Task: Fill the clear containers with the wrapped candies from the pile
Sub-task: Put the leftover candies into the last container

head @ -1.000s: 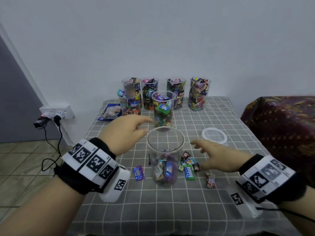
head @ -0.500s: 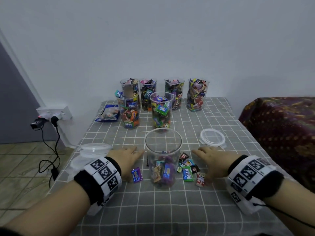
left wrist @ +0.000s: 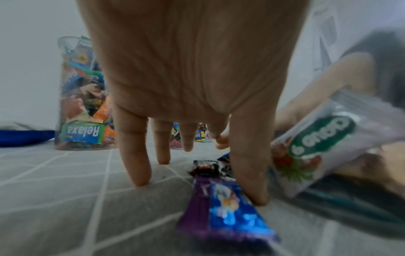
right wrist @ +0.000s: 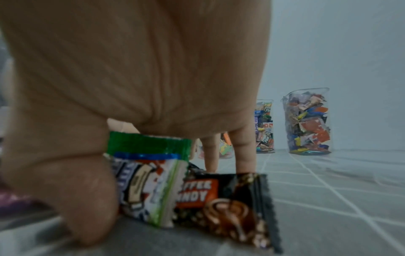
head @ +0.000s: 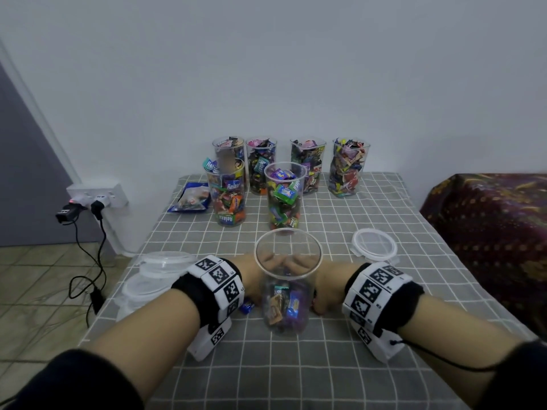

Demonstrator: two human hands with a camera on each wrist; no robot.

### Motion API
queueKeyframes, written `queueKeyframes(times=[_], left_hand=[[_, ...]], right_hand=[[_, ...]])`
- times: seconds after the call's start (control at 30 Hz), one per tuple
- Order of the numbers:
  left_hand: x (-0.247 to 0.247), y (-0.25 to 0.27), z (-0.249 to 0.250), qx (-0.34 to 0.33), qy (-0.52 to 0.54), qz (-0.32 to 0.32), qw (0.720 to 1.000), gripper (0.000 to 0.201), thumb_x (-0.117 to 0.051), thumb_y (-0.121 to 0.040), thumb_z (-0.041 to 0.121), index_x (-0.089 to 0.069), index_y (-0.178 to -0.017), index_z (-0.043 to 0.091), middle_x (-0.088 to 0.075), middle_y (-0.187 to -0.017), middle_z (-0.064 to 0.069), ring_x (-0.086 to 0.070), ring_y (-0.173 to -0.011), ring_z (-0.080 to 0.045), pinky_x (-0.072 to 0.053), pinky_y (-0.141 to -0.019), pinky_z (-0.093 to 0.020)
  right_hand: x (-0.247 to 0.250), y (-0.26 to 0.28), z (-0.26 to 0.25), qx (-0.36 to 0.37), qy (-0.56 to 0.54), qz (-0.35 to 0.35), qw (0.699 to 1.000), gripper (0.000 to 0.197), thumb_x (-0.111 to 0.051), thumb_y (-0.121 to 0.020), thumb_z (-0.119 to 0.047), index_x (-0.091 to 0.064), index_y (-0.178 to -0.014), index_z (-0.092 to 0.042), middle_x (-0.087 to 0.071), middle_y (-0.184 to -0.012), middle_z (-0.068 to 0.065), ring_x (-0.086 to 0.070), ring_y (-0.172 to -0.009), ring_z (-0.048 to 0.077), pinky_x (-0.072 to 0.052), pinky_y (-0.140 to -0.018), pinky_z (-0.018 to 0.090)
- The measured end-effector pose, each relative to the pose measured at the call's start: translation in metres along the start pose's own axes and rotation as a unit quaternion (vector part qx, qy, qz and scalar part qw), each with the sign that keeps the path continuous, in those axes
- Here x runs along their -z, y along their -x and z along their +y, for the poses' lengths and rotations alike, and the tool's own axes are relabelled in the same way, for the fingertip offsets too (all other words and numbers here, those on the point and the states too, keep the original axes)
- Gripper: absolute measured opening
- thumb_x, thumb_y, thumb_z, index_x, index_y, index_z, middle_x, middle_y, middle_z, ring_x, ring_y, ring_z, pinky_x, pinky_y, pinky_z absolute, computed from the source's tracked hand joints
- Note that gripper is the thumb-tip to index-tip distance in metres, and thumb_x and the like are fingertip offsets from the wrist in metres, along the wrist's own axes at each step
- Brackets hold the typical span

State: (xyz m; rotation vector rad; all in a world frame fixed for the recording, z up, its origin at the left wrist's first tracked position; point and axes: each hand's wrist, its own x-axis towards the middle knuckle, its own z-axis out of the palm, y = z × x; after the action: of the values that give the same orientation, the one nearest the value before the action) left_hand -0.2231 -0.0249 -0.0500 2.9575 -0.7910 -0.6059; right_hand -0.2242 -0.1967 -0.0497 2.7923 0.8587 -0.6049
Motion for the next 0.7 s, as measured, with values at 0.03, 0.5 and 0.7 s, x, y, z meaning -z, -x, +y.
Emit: queueKeyframes(times=[0.03, 0.5, 0.7], left_hand=[[0.0, 0.0, 0.002, -0.009, -0.009, 0.008, 1.0, 0.087, -0.075, -0.078, 0.021, -0.023, -0.148, 0.017, -0.031, -0.149, -0.005, -0.033, -0.136, -0.024, -0.027, -0.112, -0.03], [-0.021, 0.005, -0.001, 0.071, 0.073, 0.085, 0.991, 0.032, -0.066, -0.085, 0.017, -0.06, -0.116, 0.016, -0.06, -0.119, -0.003, -0.058, -0.106, -0.021, -0.048, -0.087, -0.027], [-0.026, 0.008, 0.002, 0.085, 0.058, 0.061, 0.993, 0.025, -0.057, -0.089, 0.016, -0.062, -0.113, 0.021, -0.064, -0.114, -0.004, -0.061, -0.102, -0.025, -0.051, -0.091, -0.037]], right_hand=[[-0.002, -0.006, 0.001, 0.007, 0.004, 0.005, 1.0, 0.1, -0.076, -0.068, -0.03, -0.016, -0.148, -0.029, -0.017, -0.152, 0.001, -0.027, -0.138, 0.026, -0.037, -0.106, 0.048], [0.0, 0.03, 0.008, -0.004, -0.124, 0.055, 0.991, 0.054, -0.066, -0.084, -0.014, -0.046, -0.133, -0.025, -0.044, -0.133, -0.001, -0.045, -0.123, 0.02, -0.038, -0.102, 0.028], [-0.002, 0.035, 0.011, -0.033, -0.108, 0.046, 0.993, 0.052, -0.055, -0.087, -0.011, -0.046, -0.134, -0.031, -0.048, -0.131, 0.003, -0.05, -0.118, 0.024, -0.043, -0.1, 0.037]])
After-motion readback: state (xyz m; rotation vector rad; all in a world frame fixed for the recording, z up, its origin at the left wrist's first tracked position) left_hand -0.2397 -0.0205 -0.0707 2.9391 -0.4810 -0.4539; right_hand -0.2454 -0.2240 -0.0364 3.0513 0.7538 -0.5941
